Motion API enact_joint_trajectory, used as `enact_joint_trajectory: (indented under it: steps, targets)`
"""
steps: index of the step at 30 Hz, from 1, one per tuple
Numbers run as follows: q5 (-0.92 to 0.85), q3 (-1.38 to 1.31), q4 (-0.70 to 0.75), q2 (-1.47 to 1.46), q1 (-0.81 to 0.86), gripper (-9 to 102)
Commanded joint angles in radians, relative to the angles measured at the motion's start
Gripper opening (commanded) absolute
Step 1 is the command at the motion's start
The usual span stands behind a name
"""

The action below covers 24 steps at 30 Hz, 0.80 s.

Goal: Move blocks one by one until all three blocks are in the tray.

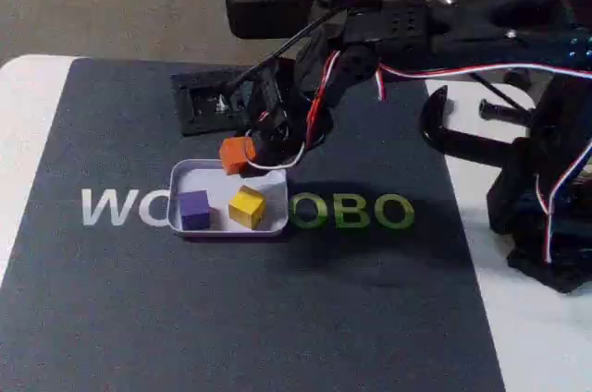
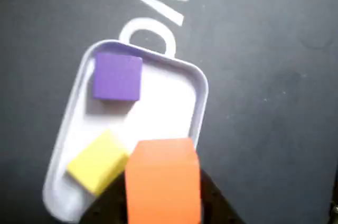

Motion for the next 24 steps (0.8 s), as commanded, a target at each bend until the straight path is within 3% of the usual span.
enact_joint_trajectory:
  steps: [1, 24]
  targets:
    - [-0.011, -0.066, -0.014, -0.009, -0.006, 2]
    - [-0.002, -0.094, -0.009, 0.015, 0.011, 14]
